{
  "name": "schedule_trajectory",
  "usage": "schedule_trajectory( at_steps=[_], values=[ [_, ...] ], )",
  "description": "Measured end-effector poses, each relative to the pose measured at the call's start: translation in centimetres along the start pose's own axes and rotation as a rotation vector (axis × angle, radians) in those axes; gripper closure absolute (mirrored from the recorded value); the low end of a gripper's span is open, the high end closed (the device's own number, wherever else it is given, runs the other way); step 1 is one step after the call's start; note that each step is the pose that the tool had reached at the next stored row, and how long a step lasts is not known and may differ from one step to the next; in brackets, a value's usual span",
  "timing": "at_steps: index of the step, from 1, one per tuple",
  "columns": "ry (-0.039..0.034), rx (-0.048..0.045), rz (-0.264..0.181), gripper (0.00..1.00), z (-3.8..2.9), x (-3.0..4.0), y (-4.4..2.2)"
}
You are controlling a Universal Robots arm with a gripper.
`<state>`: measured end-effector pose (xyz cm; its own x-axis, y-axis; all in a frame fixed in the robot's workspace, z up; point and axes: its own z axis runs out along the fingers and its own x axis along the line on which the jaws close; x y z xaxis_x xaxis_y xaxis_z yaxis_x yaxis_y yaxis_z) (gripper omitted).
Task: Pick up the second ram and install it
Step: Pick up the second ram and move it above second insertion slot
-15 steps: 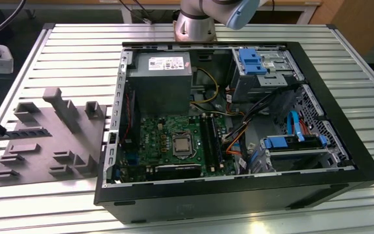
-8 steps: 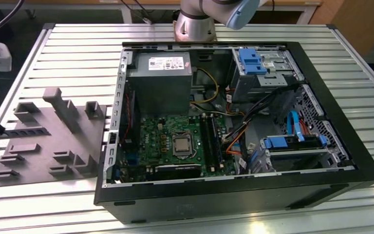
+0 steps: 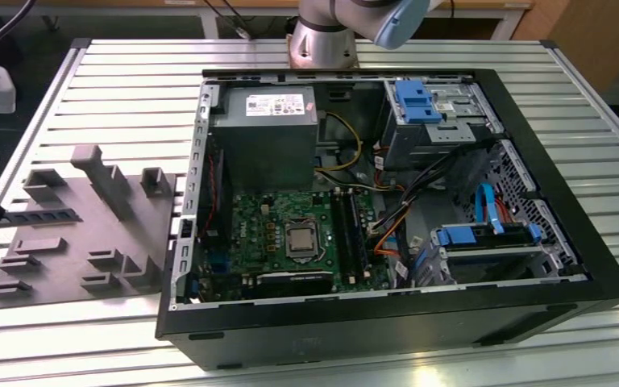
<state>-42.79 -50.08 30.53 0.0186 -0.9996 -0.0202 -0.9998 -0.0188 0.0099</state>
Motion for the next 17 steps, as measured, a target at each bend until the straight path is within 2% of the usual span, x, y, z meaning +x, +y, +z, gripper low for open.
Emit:
schedule_trajectory(
  at_steps=[17],
  values=[
    [-0.0009, 0.0007, 0.000, 0.89, -1.06, -0.02, 0.01]
  ],
)
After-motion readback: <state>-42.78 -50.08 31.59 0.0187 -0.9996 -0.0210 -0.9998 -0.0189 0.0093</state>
